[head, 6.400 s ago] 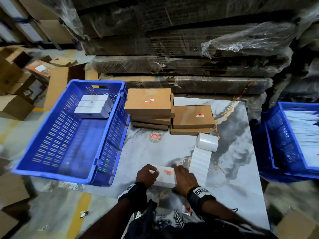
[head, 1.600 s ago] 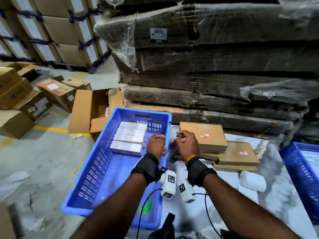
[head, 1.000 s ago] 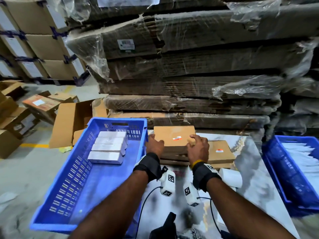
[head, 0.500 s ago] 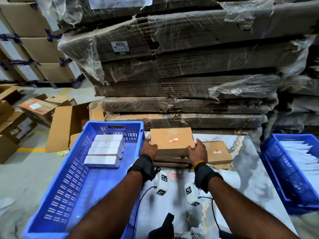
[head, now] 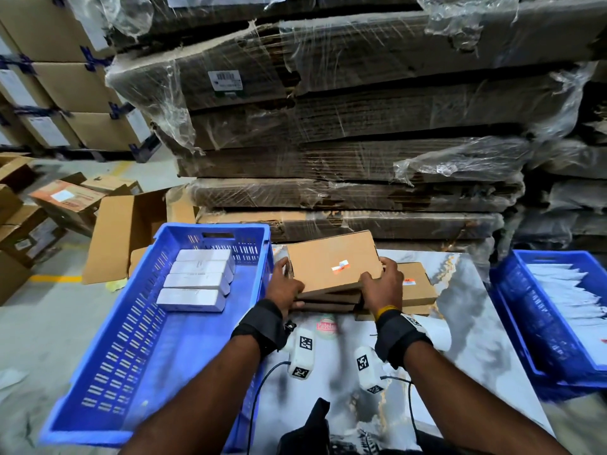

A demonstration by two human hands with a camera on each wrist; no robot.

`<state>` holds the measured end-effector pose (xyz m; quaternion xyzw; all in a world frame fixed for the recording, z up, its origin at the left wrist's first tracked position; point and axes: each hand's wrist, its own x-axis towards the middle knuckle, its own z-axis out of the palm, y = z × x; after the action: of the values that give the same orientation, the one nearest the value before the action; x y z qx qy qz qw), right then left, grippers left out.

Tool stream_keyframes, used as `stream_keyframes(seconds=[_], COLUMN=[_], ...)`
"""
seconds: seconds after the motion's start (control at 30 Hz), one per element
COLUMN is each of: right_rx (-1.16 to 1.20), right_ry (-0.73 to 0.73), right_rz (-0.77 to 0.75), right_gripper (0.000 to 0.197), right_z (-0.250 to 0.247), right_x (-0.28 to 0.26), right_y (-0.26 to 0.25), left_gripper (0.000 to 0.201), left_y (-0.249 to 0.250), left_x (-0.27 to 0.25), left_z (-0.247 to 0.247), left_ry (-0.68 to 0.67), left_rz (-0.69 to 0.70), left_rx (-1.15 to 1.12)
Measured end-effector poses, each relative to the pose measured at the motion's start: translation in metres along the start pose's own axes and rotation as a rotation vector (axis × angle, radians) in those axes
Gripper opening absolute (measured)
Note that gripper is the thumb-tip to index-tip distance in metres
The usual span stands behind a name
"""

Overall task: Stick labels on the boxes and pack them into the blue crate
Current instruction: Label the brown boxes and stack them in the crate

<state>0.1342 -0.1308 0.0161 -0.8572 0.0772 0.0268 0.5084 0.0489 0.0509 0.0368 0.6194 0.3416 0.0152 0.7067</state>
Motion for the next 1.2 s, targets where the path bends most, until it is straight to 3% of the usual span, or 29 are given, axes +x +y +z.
stream_keyframes(seconds=[0.17,0.23,0.43,0.6,0.7,0.77,1.0,1.1,1.2], right_rx=[0.181,0.218,0.353,0.428,0.447,0.443,0.374,0.345,0.212], right_ry=[0.016,0.019,-0.034,-0.147,-0.226,-0.284,-0.447,-0.416,-0.316], right_rz=[-0.041,-0.022,-0.069,0.002,0.021,0.008,-0.070,-0.138,-0.266], right_gripper=[0.056,0.056,0.051,0.050,0.052,0.055,0.059,0.056,0.052], right_z=[-0.012,-0.018,-0.038,-0.054,-0.063,-0.068,-0.073,-0.074,-0.076], right_x=[-0.006,-0.007,-0.008,0.006,0.010,0.010,0.008,0.007,0.006], right_y=[0.010,0.012,0.014,0.005,-0.003,-0.010,-0.034,-0.041,-0.045], left_gripper=[0.094,0.094,0.065,0.042,0.069,0.075,0.043,0.016,0.023], left_y=[-0.011,-0.016,-0.020,-0.012,-0.004,0.002,0.039,0.045,0.041], left_x=[-0.021,-0.029,-0.048,-0.046,-0.034,-0.030,-0.034,-0.037,-0.036], left_z=[0.009,0.012,0.022,0.024,0.026,0.028,0.042,0.044,0.043], left_ry=[-0.108,-0.116,-0.155,-0.120,-0.045,-0.025,-0.247,-0.246,-0.243], left_rz=[-0.030,-0.036,-0.104,-0.126,-0.092,-0.044,0.032,0.049,0.030], left_rx=[0.035,0.038,0.013,0.023,0.009,0.053,0.097,0.081,0.063])
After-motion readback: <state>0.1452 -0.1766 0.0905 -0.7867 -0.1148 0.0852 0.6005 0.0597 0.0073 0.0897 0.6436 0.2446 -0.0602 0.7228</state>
